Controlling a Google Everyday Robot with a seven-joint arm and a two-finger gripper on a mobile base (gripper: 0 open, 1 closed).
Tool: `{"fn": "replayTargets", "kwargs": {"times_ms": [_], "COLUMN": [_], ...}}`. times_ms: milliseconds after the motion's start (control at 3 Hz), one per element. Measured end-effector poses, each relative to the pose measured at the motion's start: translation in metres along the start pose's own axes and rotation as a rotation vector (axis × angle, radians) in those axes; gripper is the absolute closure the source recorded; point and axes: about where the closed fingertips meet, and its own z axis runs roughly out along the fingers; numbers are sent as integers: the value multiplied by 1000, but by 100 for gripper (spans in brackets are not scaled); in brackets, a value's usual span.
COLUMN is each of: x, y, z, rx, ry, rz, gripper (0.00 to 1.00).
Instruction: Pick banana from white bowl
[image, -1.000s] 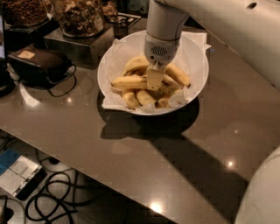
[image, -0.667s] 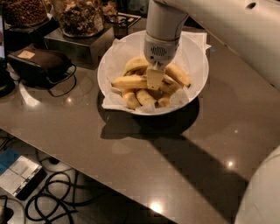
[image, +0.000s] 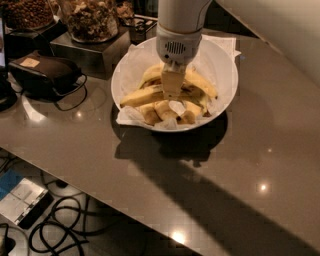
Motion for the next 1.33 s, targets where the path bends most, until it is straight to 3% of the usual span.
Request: {"fn": "replayTargets", "kwargs": {"times_ms": [333,1000,1333], "x": [-15,-26,-39], "y": [19,12,38], "z": [-23,-24,-35], "rx": [20,43,50], "ry": [-23,-71,-101], "rz": [-51,-61,-118], "gripper": [100,100,100]}}
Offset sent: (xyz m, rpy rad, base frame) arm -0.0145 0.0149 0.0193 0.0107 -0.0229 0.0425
